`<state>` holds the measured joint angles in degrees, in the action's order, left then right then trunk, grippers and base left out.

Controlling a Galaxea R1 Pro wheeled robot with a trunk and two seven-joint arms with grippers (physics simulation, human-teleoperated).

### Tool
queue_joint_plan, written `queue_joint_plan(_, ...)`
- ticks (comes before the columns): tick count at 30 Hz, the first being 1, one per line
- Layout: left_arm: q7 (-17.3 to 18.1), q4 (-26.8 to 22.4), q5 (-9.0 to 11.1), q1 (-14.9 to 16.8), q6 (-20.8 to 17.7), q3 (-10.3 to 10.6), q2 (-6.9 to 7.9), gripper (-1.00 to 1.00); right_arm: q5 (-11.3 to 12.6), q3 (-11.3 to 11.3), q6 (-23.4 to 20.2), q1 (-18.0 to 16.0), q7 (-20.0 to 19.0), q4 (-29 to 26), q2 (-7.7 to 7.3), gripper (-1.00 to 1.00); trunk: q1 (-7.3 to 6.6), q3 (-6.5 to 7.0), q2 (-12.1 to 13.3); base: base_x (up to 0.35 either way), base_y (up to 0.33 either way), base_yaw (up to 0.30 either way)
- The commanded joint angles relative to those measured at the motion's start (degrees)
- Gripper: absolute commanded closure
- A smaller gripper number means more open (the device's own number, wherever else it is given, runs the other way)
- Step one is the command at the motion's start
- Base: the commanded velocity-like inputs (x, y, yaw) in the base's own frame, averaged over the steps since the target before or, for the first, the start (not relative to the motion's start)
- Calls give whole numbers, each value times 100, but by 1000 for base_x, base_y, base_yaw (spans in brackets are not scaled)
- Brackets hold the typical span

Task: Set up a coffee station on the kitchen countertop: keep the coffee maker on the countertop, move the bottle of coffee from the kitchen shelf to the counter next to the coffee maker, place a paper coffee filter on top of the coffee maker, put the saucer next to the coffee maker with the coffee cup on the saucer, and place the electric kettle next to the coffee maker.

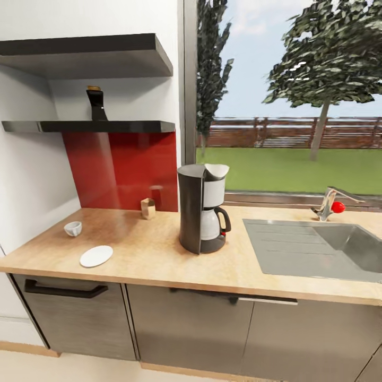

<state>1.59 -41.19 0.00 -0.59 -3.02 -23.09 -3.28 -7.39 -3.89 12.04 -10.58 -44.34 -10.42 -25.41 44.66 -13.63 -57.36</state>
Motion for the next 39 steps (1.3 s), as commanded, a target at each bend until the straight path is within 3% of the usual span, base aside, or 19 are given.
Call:
queue_joint_plan(1,17,-17,0,0,-32,-20,-6,-100,-60,-41,35,-6,-19,5,1,-100,1,-4,-5,0,56,-212)
queue_joint_plan(20,17,-12,0,3,-32,-20,2,-100,-72,-21,38,-6,-27,7,1,-100,1,2,-5,-85,239,-29)
queue_joint_plan(29,17,-12,0,2,-32,-20,2,-100,-69,-22,37,-6,0,5,1,-100,1,2,-5,-16,304,186)
queue_joint_plan(39,17,-12,0,0,-31,-20,2,-100,-71,-19,44,-6,-8,5,1,-100,1,2,-5,77,127,196)
